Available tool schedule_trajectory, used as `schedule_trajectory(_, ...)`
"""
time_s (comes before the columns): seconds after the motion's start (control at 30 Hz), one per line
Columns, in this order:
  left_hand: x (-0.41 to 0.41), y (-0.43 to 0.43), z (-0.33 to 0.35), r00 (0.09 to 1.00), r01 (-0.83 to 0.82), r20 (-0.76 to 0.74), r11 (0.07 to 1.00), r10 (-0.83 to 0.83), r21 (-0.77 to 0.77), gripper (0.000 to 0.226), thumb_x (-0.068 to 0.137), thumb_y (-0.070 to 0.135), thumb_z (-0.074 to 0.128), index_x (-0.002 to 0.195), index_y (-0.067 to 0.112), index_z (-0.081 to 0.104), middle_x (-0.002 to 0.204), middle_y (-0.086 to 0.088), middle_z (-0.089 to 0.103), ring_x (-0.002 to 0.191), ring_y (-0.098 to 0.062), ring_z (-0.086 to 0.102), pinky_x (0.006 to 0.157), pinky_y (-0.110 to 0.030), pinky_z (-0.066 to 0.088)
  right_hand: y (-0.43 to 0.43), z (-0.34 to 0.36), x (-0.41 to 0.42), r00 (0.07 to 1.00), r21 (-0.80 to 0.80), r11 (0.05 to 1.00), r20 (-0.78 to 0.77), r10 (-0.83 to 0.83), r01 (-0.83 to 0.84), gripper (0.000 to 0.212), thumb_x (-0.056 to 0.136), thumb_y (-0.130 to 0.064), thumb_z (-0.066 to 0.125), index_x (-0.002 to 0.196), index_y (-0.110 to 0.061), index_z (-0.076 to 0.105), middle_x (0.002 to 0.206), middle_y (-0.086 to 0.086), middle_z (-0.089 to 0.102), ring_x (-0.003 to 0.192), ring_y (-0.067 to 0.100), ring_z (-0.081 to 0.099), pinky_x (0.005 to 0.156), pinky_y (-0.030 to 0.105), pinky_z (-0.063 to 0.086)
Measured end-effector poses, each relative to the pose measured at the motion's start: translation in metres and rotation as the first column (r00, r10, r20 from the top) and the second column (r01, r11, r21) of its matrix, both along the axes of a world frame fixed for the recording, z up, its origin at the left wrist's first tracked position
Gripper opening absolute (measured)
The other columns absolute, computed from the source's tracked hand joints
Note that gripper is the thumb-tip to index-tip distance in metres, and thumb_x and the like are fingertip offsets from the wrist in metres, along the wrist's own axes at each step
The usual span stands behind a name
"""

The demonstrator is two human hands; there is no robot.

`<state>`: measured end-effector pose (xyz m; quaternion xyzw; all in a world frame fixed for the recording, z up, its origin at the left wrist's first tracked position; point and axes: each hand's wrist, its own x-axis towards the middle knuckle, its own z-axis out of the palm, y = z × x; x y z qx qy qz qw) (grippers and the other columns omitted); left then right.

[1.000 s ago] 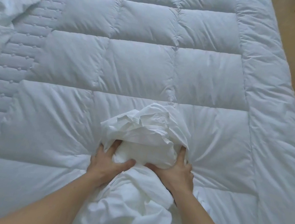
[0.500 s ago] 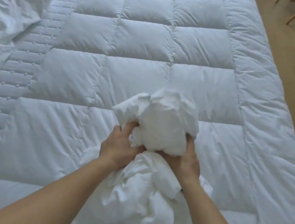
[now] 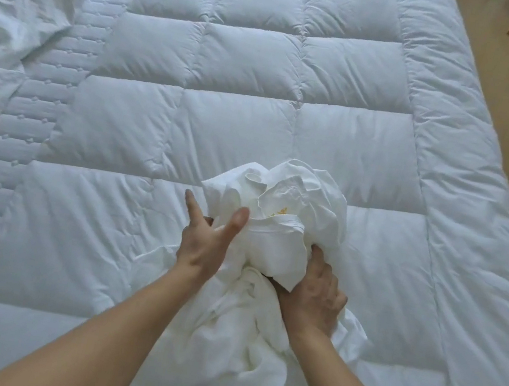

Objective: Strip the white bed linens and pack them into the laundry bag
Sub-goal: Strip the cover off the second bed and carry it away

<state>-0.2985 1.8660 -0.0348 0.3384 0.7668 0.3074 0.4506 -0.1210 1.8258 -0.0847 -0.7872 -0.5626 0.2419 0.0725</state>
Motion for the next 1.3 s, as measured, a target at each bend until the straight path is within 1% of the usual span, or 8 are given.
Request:
schedule_trajectory(0.17, 0.008, 0.019, 0.012, 0.910, 0.242, -0.273, 0.936, -0.310, -0.256, 0.107, 0.045, 0.080, 0.049, 0.137, 0.024, 0.046, 0.123, 0.000, 0.057, 0.126, -0.027, 0.045, 0.103, -0.052, 0.042, 0.006, 0.012, 0.007, 0.984, -0.006, 1.000, -0.175, -0.026, 0.025, 0.113, 0.065, -0.076, 0.073, 0.154, -0.029, 0.020, 0.144, 0.003, 0.040, 0.134, 0.027, 0.036, 0.109, 0.048, 0.031)
schedule_trajectory(0.33, 0.007, 0.003, -0.004, 0.866, 0.255, -0.404, 0.955, -0.296, -0.152, 0.088, 0.054, 0.073, 0.052, 0.128, 0.027, 0.051, 0.128, 0.002, 0.041, 0.131, -0.026, 0.034, 0.102, -0.049, 0.037, 0.008, 0.047, 0.034, 0.801, 0.081, 0.996, -0.598, 0.025, 0.030, 0.134, 0.043, -0.080, 0.070, 0.155, -0.043, 0.006, 0.166, -0.012, -0.008, 0.152, 0.003, -0.003, 0.125, 0.042, 0.013)
schedule_trajectory(0.57, 0.001, -0.036, -0.010, 0.876, 0.369, -0.408, 0.901, -0.256, 0.228, 0.057, 0.073, 0.041, 0.062, 0.128, 0.027, 0.053, 0.116, 0.010, 0.062, 0.114, -0.023, 0.056, 0.101, -0.058, 0.039, 0.084, 0.088, 0.014, 0.912, 0.092, 0.989, -0.383, 0.145, -0.118, 0.143, 0.037, -0.091, 0.063, 0.155, -0.051, -0.006, 0.165, -0.008, -0.026, 0.152, 0.015, -0.024, 0.122, 0.056, 0.001)
schedule_trajectory(0.67, -0.003, -0.066, -0.015, 0.745, 0.571, -0.607, 0.736, -0.276, 0.365, 0.054, 0.075, 0.032, 0.055, 0.129, 0.023, 0.049, 0.128, 0.002, 0.056, 0.118, -0.027, 0.053, 0.095, -0.062, 0.041, 0.107, 0.087, 0.018, 0.837, -0.040, 0.990, -0.540, 0.092, -0.134, 0.140, 0.046, -0.079, 0.080, 0.158, -0.046, 0.002, 0.169, -0.003, 0.001, 0.155, 0.022, 0.004, 0.123, 0.049, 0.017)
schedule_trajectory(0.8, 0.001, -0.089, -0.024, 0.597, 0.701, -0.765, 0.620, -0.240, 0.353, 0.049, 0.078, 0.030, 0.049, 0.125, 0.019, 0.049, 0.131, 0.005, 0.046, 0.124, -0.024, 0.044, 0.087, -0.072, 0.042, 0.095, 0.104, 0.023, 0.694, -0.117, 0.942, -0.705, 0.145, -0.315, 0.100, 0.049, -0.061, 0.090, 0.139, -0.045, 0.051, 0.129, -0.014, 0.064, 0.109, 0.009, 0.066, 0.083, 0.025, 0.055)
schedule_trajectory(0.93, -0.006, -0.098, -0.023, 0.563, 0.716, -0.739, 0.665, -0.369, 0.213, 0.059, 0.075, 0.020, 0.062, 0.133, 0.011, 0.058, 0.134, -0.008, 0.057, 0.132, -0.028, 0.042, 0.097, -0.077, 0.032, 0.040, 0.120, 0.012, 0.814, -0.011, 0.934, -0.493, 0.307, -0.358, 0.069, 0.046, -0.073, 0.078, 0.106, -0.042, 0.068, 0.102, -0.017, 0.070, 0.102, 0.009, 0.066, 0.094, 0.041, 0.054)
schedule_trajectory(1.17, -0.064, -0.137, -0.007, 0.554, 0.809, -0.391, 0.586, -0.735, 0.043, 0.063, 0.088, 0.033, 0.036, 0.149, 0.040, 0.019, 0.159, 0.023, 0.000, 0.153, -0.008, -0.004, 0.122, -0.045, -0.008, -0.134, 0.069, -0.021, 0.917, 0.243, 0.890, 0.005, 0.398, -0.387, 0.068, 0.071, -0.074, 0.060, 0.120, -0.027, 0.065, 0.114, 0.001, 0.055, 0.115, 0.027, 0.043, 0.106, 0.053, 0.032)
schedule_trajectory(1.3, -0.071, -0.145, 0.039, 0.806, 0.589, -0.195, 0.789, -0.559, 0.175, 0.058, 0.084, 0.048, 0.030, 0.116, 0.024, 0.072, 0.140, 0.001, 0.059, 0.138, -0.019, 0.045, 0.119, -0.046, 0.022, -0.192, 0.040, -0.027, 0.870, -0.012, 0.874, 0.094, 0.485, -0.486, 0.066, 0.086, -0.064, 0.055, 0.142, -0.030, 0.046, 0.135, -0.003, 0.043, 0.137, 0.025, 0.030, 0.118, 0.054, 0.014)
